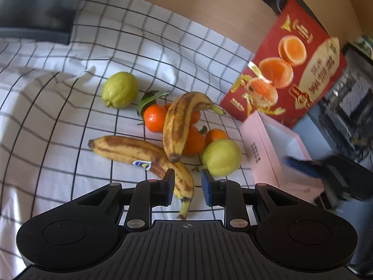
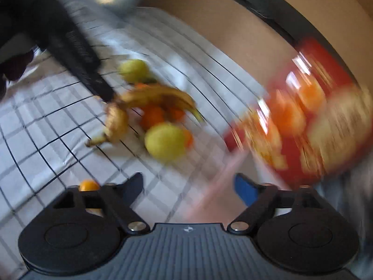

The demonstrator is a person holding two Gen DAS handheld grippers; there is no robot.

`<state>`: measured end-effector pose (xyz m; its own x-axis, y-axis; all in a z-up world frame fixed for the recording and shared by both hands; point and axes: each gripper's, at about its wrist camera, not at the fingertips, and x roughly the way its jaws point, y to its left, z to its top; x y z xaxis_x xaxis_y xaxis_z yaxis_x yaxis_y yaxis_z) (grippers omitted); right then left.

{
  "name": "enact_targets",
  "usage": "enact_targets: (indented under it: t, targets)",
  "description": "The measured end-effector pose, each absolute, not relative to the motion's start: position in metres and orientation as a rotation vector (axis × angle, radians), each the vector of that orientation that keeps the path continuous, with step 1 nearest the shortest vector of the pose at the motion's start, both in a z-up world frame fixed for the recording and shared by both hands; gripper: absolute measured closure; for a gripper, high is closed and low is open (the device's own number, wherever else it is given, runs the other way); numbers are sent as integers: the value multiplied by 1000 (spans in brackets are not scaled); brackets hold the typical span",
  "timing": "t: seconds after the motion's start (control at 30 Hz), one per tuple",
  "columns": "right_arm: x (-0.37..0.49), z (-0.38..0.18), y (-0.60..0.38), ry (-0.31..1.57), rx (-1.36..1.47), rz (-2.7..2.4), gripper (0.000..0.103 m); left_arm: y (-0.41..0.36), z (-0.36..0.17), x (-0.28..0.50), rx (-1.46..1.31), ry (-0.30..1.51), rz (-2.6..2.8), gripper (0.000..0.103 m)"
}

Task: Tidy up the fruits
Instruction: 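Reach the right tool toward the yellow-green pear in the fruit pile, then grasp and lift the pear with the right tool while the left tool reaches a small orange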

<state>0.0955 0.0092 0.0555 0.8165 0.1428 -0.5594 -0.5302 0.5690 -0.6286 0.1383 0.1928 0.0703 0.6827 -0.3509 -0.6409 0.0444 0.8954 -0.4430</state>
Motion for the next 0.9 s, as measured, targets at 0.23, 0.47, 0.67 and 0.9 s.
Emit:
enact_targets:
  t: [0.23, 0.47, 0.67, 0.9]
  targets:
    - [139, 23, 47, 433, -1147, 616, 45, 207, 72, 105, -521, 789, -101, 75]
    - [171, 23, 40, 522, -1129, 682, 42, 221, 75, 93, -547, 777, -24, 75]
    - [200, 62, -31, 719, -505, 582, 49, 205, 68, 93, -520, 823, -85, 75]
    - [199, 60, -50, 709, -414, 514, 48, 168, 65, 106, -435, 877, -202, 75]
